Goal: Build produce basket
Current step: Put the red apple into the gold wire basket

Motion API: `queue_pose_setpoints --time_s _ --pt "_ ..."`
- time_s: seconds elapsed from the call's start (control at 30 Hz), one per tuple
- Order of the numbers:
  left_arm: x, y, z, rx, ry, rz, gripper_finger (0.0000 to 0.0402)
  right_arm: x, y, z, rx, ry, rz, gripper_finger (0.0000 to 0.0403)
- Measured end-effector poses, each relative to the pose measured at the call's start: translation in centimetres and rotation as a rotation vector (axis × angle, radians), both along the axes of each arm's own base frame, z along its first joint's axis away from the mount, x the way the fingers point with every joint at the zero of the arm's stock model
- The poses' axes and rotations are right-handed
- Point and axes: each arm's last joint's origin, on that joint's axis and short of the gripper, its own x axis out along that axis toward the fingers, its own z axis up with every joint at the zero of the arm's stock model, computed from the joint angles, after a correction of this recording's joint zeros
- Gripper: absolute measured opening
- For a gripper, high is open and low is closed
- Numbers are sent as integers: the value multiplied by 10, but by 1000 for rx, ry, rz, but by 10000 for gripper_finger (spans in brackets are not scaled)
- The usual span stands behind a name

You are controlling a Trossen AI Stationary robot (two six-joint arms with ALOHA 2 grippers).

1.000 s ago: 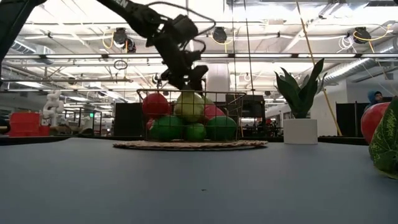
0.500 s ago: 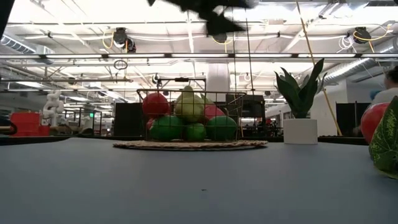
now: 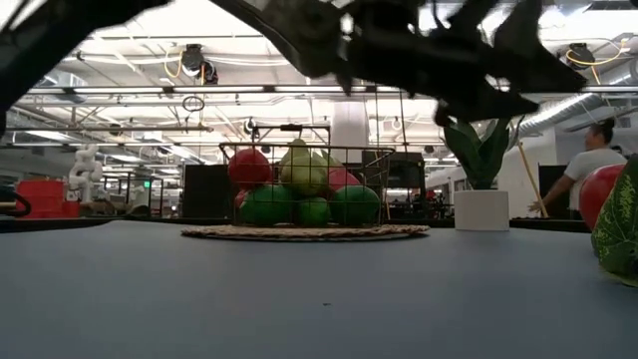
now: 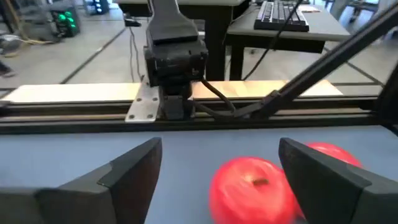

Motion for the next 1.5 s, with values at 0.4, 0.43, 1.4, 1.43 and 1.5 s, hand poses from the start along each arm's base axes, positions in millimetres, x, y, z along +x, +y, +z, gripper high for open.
queue_pose_setpoints --time_s 0.4,0.43,1.4,1.43,1.5 --pt "37 10 -40 42 91 -133 374 0 0 -2 -47 19 -9 265" --pt "37 11 -42 32 95 -166 373 0 0 -2 -47 19 -9 265" --pt "41 2 -83 53 21 -333 395 8 2 -2 -11 -5 -1 265" --pt "41 0 -83 55 21 -337 390 8 2 -2 -8 -5 -1 265" --pt "41 -3 -83 63 18 -345 372 8 2 -2 -7 -5 0 265"
